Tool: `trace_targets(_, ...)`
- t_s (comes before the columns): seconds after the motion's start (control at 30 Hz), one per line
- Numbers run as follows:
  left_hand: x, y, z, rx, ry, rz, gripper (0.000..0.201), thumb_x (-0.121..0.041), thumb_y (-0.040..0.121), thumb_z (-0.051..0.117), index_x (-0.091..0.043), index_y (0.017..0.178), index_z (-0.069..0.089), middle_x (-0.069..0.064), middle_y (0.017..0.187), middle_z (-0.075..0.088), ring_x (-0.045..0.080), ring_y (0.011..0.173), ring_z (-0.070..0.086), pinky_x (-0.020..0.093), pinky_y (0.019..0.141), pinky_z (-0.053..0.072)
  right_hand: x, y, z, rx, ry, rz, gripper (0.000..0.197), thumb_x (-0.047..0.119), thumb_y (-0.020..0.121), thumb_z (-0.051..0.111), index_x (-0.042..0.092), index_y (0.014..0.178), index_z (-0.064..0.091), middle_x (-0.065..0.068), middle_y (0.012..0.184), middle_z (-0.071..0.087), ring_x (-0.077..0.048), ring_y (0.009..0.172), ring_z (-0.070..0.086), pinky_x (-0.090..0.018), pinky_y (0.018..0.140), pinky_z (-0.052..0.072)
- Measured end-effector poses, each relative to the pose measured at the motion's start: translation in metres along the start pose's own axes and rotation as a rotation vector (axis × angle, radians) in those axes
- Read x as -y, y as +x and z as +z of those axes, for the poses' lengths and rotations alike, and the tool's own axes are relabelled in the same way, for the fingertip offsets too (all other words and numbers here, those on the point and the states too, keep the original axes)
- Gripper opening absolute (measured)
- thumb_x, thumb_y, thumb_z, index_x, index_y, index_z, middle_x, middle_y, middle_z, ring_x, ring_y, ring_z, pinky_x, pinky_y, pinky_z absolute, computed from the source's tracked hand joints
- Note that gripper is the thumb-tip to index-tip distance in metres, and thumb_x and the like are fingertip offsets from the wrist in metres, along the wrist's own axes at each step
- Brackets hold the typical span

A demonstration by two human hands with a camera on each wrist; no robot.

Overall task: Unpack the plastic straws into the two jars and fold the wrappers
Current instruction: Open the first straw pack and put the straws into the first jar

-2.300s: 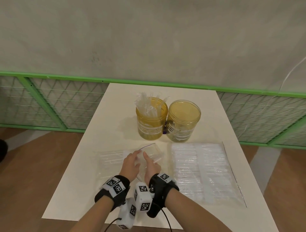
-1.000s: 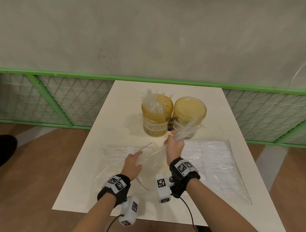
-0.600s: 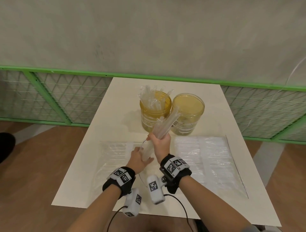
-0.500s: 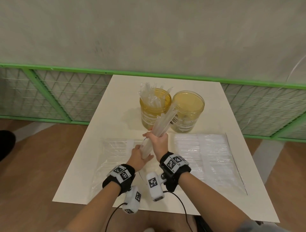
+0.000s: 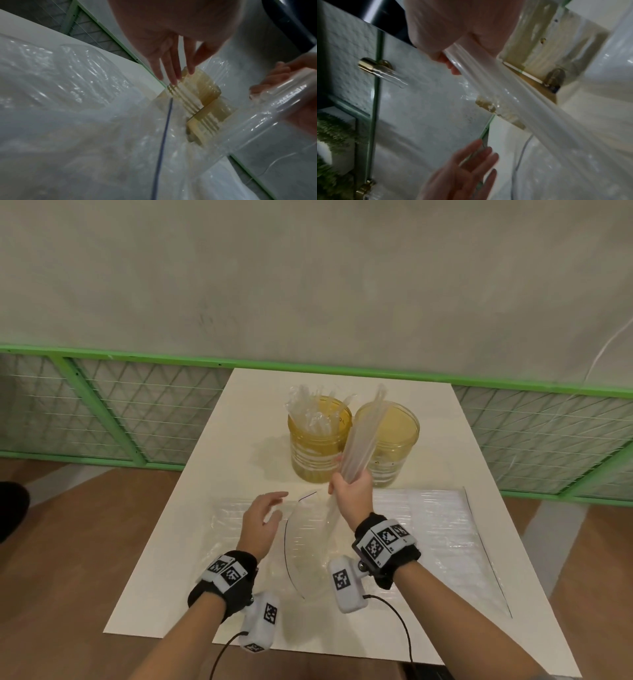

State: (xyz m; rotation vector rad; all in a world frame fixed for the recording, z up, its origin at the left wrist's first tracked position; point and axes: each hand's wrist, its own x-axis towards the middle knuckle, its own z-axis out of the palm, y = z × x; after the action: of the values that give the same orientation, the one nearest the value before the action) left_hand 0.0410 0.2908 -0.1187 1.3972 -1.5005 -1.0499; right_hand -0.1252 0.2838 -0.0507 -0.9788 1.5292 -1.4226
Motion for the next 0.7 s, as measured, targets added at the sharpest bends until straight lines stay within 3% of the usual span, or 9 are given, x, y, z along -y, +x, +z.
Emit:
trace_targets(0.1, -0.01, 0.01, 0.007, -0.01, -0.184, -0.204, 0.029, 0.004, 0.092, 0.038, -0.01, 0.097, 0.063, 0.012, 0.099, 0.064, 0.021, 0.087, 0.063, 0.026, 0.084, 0.05, 0.02, 0.001, -0.005, -0.06, 0.097, -0.076, 0.026, -0.004, 0.085, 0.056, 0.011, 0.105, 0.049, -0.002, 0.077, 0.053, -0.012, 0.066, 0.055, -0.023, 0.059, 0.048)
trace_targets(0.2, -0.015, 0.018, 0.017, 0.034, -0.4, -0.479, 0.028, -0.012, 0.098, 0.035, 0.001, 0.102, 0.061, 0.02, 0.097, 0.062, 0.025, 0.083, 0.061, 0.027, 0.076, 0.05, 0.043, 0.002, -0.006, -0.088, 0.209, -0.197, 0.026, -0.008, 0.085, 0.055, 0.014, 0.099, 0.05, -0.005, 0.07, 0.053, -0.006, 0.056, 0.056, -0.017, 0.056, 0.049)
trace_targets(0.33, -0.026, 0.022, 0.024, 0.169, -0.663, -0.686, 0.054, -0.041, 0.1, 0.029, 0.006, 0.108, 0.056, 0.024, 0.096, 0.064, 0.034, 0.086, 0.063, 0.036, 0.078, 0.054, 0.057, -0.003, -0.002, -0.053, 0.252, -0.312, 0.019, -0.013, 0.083, 0.053, 0.0, 0.095, 0.051, 0.0, 0.062, 0.054, 0.002, 0.05, 0.054, -0.013, 0.055, 0.047)
trace_targets(0.43, -0.033, 0.025, 0.023, 0.366, -0.734, -0.742, 0.078, -0.064, 0.091, 0.022, 0.002, 0.118, 0.053, 0.031, 0.114, 0.061, 0.041, 0.099, 0.063, 0.041, 0.081, 0.055, 0.053, -0.012, 0.006, 0.01, 0.219, -0.311, 0.014, -0.014, 0.081, 0.054, -0.004, 0.091, 0.052, 0.015, 0.062, 0.061, 0.004, 0.053, 0.056, -0.012, 0.054, 0.047)
trace_targets(0.53, -0.034, 0.026, 0.021, 0.46, -0.716, -0.734, 0.092, -0.072, 0.085, 0.016, 0.003, 0.129, 0.047, 0.034, 0.122, 0.055, 0.046, 0.113, 0.055, 0.045, 0.1, 0.044, 0.05, -0.018, 0.009, 0.047, 0.202, -0.322, 0.022, -0.016, 0.081, 0.054, 0.005, 0.077, 0.054, 0.011, 0.057, 0.06, 0.002, 0.052, 0.055, -0.017, 0.056, 0.049)
trace_targets(0.6, -0.035, 0.023, 0.021, 0.504, -0.695, -0.722, 0.093, -0.074, 0.083, 0.017, 0.0, 0.131, 0.046, 0.032, 0.122, 0.056, 0.044, 0.113, 0.056, 0.048, 0.105, 0.04, 0.046, -0.023, 0.009, 0.075, 0.206, -0.313, 0.027, -0.016, 0.081, 0.055, 0.01, 0.074, 0.055, 0.008, 0.055, 0.059, 0.0, 0.051, 0.055, -0.019, 0.056, 0.049)
trace_targets(0.7, -0.046, 0.021, 0.023, 0.494, -0.655, -0.662, 0.075, -0.068, 0.089, 0.015, -0.013, 0.116, 0.059, 0.019, 0.11, 0.067, 0.031, 0.099, 0.066, 0.044, 0.095, 0.048, 0.031, -0.031, 0.013, 0.097, 0.232, -0.259, 0.015, -0.013, 0.08, 0.059, 0.002, 0.082, 0.056, 0.005, 0.06, 0.058, -0.007, 0.056, 0.059, -0.018, 0.06, 0.05)
